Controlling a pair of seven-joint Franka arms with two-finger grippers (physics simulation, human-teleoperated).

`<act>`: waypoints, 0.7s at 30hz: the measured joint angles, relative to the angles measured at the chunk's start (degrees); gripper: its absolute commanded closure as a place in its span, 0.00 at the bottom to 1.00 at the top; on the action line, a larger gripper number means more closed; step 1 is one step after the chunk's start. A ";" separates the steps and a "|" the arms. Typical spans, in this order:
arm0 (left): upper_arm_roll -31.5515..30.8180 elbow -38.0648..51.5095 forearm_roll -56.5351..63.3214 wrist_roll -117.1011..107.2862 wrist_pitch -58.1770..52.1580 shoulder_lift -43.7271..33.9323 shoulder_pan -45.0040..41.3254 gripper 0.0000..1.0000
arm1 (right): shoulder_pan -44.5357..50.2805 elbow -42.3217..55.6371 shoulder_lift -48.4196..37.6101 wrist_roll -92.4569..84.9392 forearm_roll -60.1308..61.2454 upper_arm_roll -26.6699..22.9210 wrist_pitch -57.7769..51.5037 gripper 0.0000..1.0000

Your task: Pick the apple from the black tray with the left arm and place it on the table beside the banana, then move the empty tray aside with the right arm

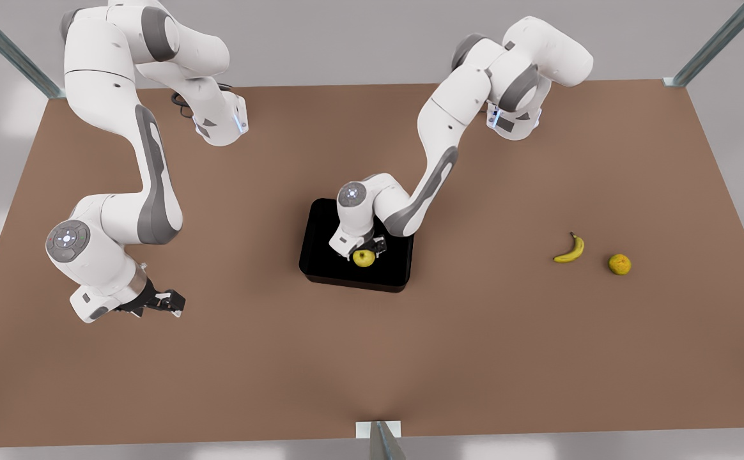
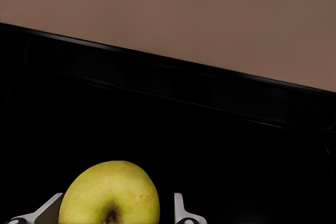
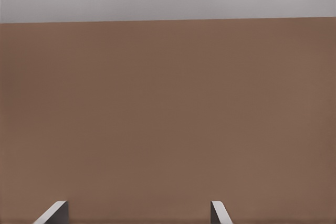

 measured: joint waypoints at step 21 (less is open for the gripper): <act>-0.11 -10.20 -3.94 4.34 -18.35 -24.72 17.80 0.24 | 8.53 0.06 -12.74 2.64 0.05 2.08 -11.90 0.00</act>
